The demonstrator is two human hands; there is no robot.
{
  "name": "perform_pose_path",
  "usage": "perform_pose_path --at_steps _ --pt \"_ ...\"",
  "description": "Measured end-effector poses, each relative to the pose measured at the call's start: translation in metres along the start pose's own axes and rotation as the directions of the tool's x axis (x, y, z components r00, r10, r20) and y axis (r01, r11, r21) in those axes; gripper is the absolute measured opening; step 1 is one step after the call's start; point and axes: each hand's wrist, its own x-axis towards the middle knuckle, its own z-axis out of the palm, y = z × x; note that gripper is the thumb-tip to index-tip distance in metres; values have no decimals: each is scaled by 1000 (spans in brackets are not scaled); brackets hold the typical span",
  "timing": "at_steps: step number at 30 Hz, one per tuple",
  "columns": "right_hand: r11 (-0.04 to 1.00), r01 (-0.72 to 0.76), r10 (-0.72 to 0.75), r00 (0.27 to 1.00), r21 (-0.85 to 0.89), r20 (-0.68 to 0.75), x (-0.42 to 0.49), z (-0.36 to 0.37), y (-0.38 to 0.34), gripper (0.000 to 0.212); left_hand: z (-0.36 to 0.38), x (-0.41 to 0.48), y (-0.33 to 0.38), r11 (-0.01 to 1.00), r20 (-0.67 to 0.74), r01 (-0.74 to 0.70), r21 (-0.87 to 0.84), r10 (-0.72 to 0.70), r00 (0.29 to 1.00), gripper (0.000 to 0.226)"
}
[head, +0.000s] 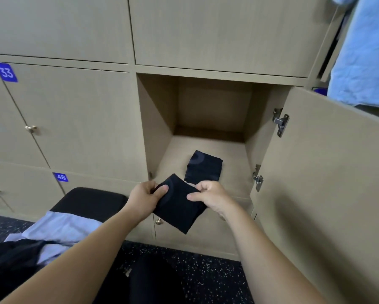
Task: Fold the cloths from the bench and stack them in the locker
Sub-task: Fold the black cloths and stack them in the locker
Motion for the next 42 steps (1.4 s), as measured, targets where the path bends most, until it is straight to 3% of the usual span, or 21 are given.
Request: perform_pose_path --at_steps 5,10,15,20,23,27,31,35,42 --pt "1000 -12 12 993 -8 117 21 -16 -3 38 11 33 9 998 207 -49 -29 54 977 38" --pt "992 51 -34 988 -117 148 53 -25 -5 29 28 64 23 996 308 -76 -43 86 947 34" --pt "992 45 -33 994 -115 100 83 -40 -2 13 43 100 26 996 339 -48 -73 70 938 32" --pt "995 -70 62 992 70 114 103 -61 14 27 58 133 33 984 259 -17 -175 62 964 33" --pt "986 -148 140 985 72 105 112 -77 28 30 65 159 35 979 158 -34 -202 67 985 41" --pt "961 -159 165 986 225 -7 131 -97 40 24 80 188 38 976 100 -28 -215 51 994 43" --pt "926 -80 178 954 369 -241 158 -109 37 20 93 216 44 968 106 -2 -250 29 994 37" --pt "960 -26 151 889 280 -433 186 -114 32 28 97 240 42 971 130 29 -239 3 992 30" --pt "979 -50 139 876 200 -461 215 -105 54 14 105 254 15 991 187 48 -123 -24 982 20"
